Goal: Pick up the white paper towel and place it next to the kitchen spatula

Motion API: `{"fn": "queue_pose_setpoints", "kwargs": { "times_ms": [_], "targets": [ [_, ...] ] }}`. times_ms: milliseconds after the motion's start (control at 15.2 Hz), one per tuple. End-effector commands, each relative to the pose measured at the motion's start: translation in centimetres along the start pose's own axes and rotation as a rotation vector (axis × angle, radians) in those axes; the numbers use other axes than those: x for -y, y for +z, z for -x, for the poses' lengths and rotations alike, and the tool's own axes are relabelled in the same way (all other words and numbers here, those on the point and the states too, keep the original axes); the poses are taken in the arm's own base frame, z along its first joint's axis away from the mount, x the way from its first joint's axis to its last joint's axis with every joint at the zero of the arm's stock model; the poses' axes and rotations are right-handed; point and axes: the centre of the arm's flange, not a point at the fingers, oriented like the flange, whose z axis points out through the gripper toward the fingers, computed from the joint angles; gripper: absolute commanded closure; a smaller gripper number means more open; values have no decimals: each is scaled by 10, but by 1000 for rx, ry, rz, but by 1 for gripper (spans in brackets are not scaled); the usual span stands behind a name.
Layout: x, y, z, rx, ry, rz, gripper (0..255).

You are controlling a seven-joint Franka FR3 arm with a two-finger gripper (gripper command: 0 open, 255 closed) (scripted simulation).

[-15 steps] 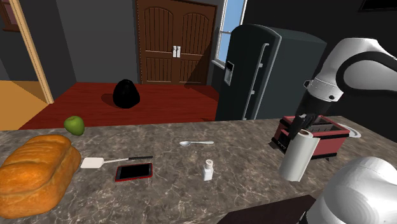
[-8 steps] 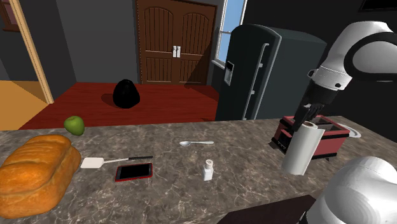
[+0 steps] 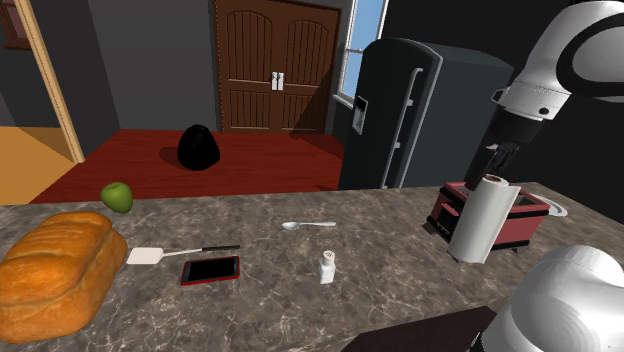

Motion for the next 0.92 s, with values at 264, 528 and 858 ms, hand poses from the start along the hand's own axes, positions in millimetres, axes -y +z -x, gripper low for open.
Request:
{"fn": "queue_pose_setpoints", "kwargs": {
  "times_ms": [264,528,858],
  "targets": [
    [2,-32,-3,0,0,0,255],
    [3,-53,-5,0,0,0,255],
    [5,-79,-7,0,0,0,255]
  ]
}}
